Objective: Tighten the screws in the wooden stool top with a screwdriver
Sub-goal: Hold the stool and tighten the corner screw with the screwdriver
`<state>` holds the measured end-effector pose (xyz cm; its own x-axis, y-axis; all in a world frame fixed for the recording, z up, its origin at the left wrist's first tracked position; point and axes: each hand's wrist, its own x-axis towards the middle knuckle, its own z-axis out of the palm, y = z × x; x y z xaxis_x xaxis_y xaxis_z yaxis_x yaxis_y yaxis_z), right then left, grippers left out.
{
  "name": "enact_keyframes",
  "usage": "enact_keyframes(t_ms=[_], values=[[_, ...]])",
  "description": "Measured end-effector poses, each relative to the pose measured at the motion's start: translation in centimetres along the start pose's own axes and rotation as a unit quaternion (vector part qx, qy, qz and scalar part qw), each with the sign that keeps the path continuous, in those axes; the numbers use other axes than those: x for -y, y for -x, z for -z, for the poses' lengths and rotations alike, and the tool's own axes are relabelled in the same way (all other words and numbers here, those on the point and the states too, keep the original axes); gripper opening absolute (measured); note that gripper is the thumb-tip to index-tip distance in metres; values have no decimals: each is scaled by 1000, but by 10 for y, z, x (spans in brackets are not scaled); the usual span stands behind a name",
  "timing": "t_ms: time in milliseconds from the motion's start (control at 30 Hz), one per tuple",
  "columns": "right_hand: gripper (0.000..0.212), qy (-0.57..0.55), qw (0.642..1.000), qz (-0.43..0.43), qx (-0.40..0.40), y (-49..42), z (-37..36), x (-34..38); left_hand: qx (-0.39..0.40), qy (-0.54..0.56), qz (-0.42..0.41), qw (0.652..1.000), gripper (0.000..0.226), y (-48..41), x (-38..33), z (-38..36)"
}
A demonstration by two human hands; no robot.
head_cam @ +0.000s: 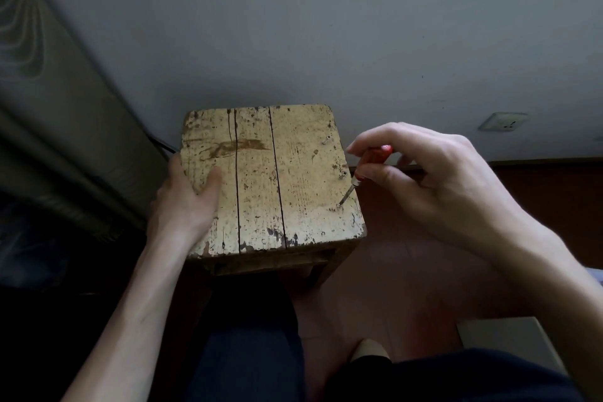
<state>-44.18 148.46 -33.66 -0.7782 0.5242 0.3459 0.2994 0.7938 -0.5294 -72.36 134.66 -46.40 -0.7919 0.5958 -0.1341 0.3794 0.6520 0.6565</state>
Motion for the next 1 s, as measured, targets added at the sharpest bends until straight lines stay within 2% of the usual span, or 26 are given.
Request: enact_keyframes(t_ms=[100,333,433,667,1000], values=[[15,33,998,-22,-44,-1,-3,0,-1,1,-4,1000,77,0,0,0],[31,88,989,-55,-108,0,-13,7,2,2,-7,1000,75,0,1,-1],[32,97,989,-56,-94,1,-15,10,1,4,-5,1000,75,-1,1,0],[42,52,998,-32,4,4,-2,6,4,2,3,1000,80,-2,1,0],[31,21,999,-25,0,1,0,1,0,-3,-4,1000,79,0,1,-1]])
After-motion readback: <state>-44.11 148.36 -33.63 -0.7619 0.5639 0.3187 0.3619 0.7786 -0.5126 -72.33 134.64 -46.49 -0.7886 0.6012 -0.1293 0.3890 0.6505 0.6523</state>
